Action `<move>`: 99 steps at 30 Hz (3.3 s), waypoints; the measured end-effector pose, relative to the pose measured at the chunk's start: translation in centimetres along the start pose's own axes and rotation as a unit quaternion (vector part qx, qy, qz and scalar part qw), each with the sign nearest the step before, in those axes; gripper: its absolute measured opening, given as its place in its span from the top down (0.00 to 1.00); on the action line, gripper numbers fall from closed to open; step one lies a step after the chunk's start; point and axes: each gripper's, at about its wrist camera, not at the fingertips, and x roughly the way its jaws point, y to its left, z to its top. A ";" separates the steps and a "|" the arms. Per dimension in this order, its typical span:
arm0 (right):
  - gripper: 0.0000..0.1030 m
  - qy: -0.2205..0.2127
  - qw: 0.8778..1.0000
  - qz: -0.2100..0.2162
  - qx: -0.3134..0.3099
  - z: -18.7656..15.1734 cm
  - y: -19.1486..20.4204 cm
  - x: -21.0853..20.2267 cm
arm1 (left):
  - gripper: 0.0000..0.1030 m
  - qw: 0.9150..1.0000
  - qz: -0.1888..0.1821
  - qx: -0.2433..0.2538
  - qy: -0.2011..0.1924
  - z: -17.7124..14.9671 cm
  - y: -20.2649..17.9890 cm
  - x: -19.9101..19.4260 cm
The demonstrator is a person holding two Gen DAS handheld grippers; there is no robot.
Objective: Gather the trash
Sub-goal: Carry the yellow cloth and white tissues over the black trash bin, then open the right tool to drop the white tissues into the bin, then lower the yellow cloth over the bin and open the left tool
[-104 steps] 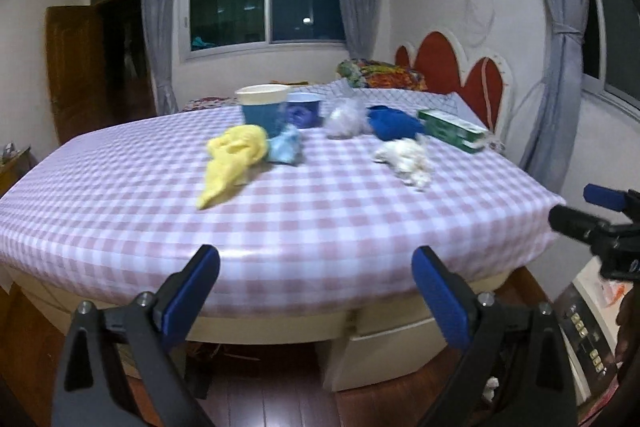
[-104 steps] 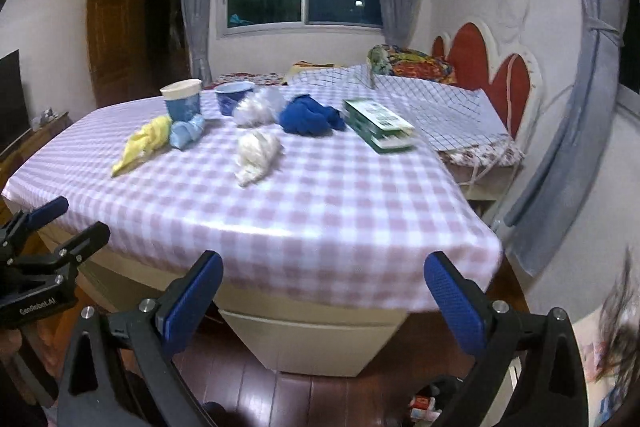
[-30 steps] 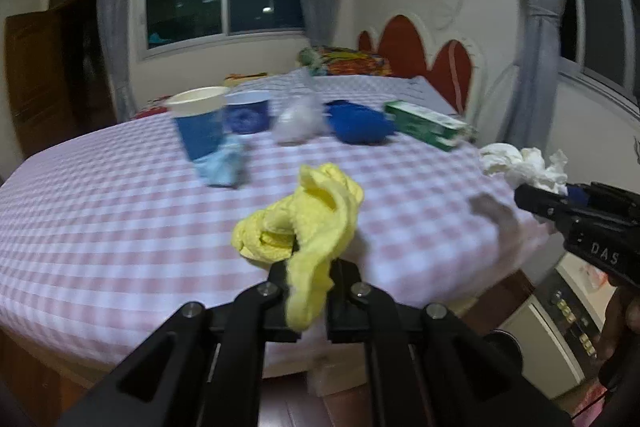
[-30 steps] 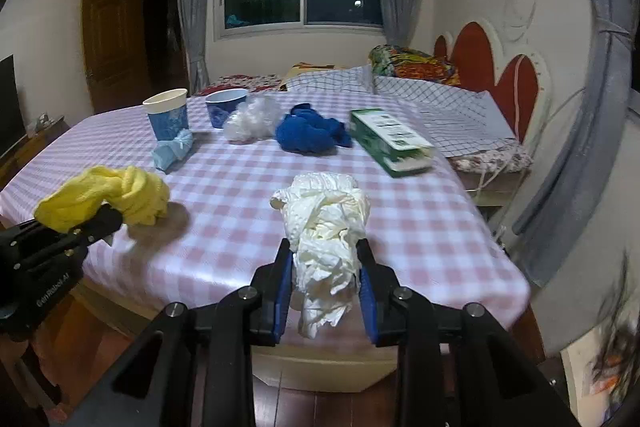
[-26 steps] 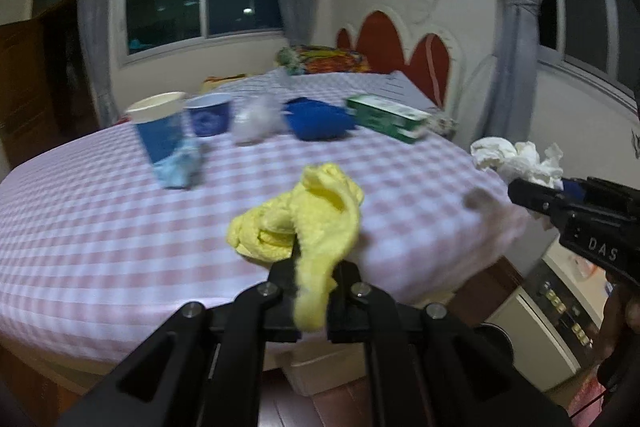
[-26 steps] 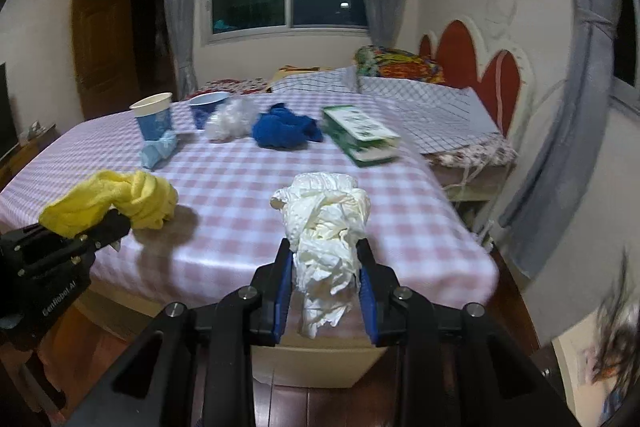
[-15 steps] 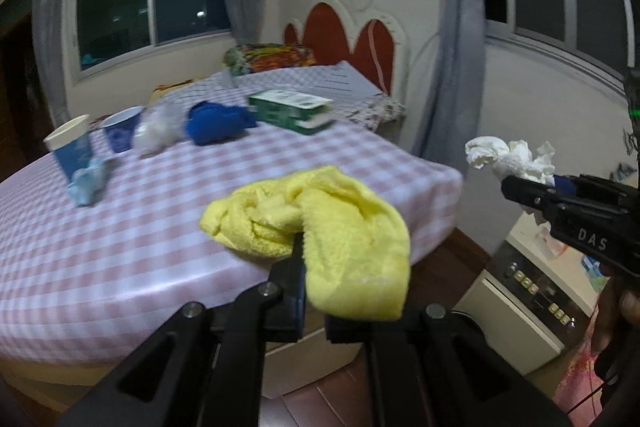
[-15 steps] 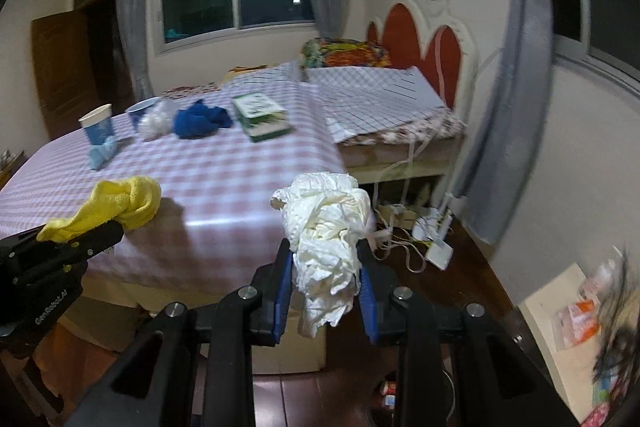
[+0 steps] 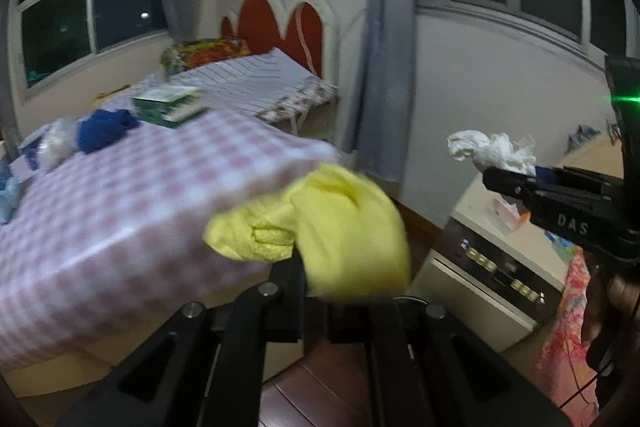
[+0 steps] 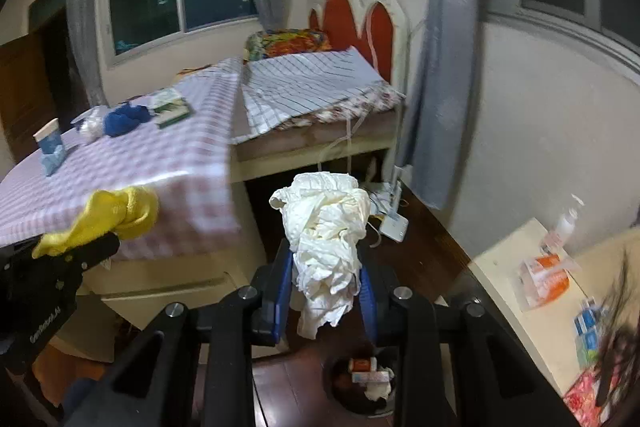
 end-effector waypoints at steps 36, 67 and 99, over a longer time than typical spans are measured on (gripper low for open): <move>0.69 0.341 0.938 0.013 0.067 -25.7 -16.0 25.7 | 0.97 0.936 -0.112 0.044 0.329 -18.9 -14.0 29.5; 0.08 0.328 0.937 -0.084 0.086 -29.4 -18.0 29.3 | 0.16 0.915 0.019 0.039 0.400 -33.4 -5.9 35.2; 0.08 0.329 0.930 -0.094 0.135 -31.8 -16.6 28.4 | 0.86 0.933 -0.041 -0.050 0.354 -33.9 -4.2 33.8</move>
